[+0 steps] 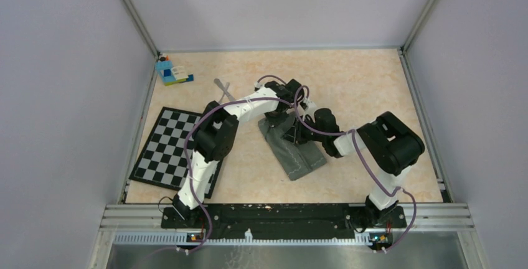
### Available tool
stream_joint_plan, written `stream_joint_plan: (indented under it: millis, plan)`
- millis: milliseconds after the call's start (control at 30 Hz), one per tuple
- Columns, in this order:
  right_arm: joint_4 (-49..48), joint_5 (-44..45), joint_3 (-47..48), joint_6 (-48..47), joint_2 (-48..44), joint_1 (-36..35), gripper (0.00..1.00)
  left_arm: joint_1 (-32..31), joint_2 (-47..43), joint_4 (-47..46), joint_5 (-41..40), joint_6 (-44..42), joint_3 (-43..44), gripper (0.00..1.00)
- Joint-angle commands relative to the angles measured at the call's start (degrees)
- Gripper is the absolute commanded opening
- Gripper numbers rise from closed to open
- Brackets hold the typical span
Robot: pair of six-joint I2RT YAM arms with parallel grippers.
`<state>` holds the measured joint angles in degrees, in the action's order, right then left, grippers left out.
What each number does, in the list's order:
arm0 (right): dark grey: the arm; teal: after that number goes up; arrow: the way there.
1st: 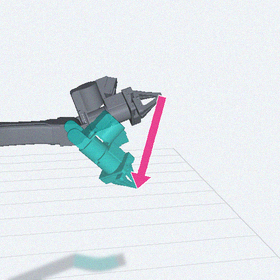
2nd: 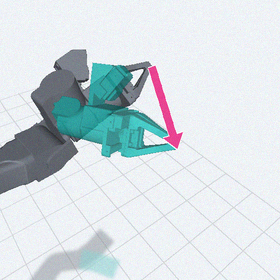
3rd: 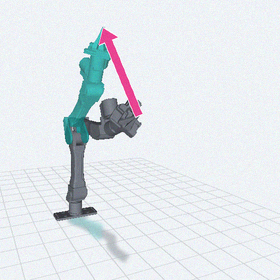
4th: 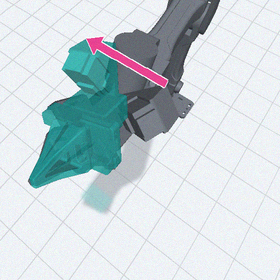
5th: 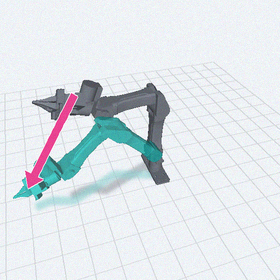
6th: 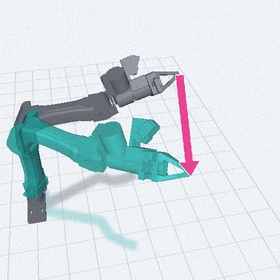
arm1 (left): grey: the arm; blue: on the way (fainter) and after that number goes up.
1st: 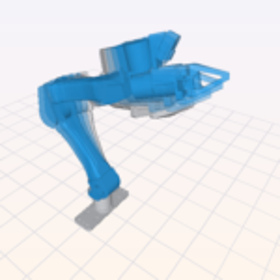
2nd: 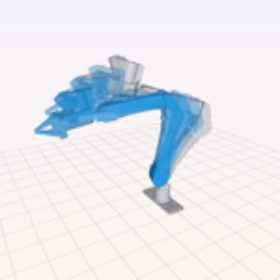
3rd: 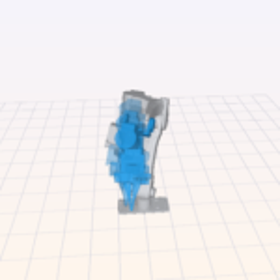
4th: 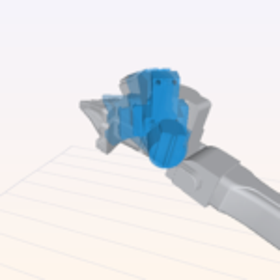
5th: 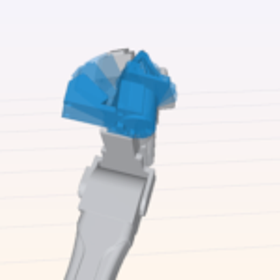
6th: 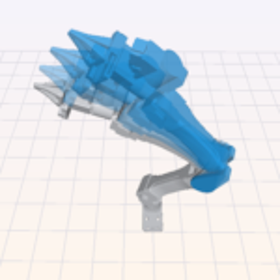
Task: Fold the napkin into a case and place the utensils inside
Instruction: Fold the lower triangle-folded napkin at the center of the board.
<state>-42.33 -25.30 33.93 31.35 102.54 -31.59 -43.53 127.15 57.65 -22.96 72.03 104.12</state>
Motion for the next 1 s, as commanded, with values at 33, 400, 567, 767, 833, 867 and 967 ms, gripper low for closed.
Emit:
stream_joint_plan:
  millis: [33, 400, 567, 767, 833, 867, 967]
  plan:
    - [-5.85, 2.16, 1.49, 0.93, 0.40, 0.13, 0.02, 0.43, -4.18, -2.30, 1.25, -0.42, -1.36, 0.00]
    - [-11.95, 4.47, -4.26, 2.33, -2.30, 0.13, 0.00, 2.65, -21.94, -27.55, 12.66, -12.96, -20.57, 0.66]
    - [-12.87, 5.24, -5.10, 3.50, -2.56, 0.13, 0.00, 4.23, -27.38, -30.09, 16.24, -16.96, -24.55, 0.80]
    - [-11.79, 8.25, -6.92, 4.21, -4.19, 0.14, 0.00, 7.67, -34.89, -41.32, 20.49, -21.84, -36.80, 0.90]
    - [-11.56, 9.39, -7.54, 4.41, -4.50, 0.17, 0.00, 9.05, -35.91, -43.49, 21.44, -23.55, -39.38, 0.85]
    - [-11.05, 9.78, -7.64, 4.42, -4.54, 0.16, 0.00, 9.56, -36.06, -44.21, 22.07, -24.75, -40.25, 0.82]
    - [-10.90, 10.85, -8.31, 4.66, -4.51, 0.13, 0.00, 10.34, -34.72, -44.58, 25.11, -28.79, -39.78, 0.73]
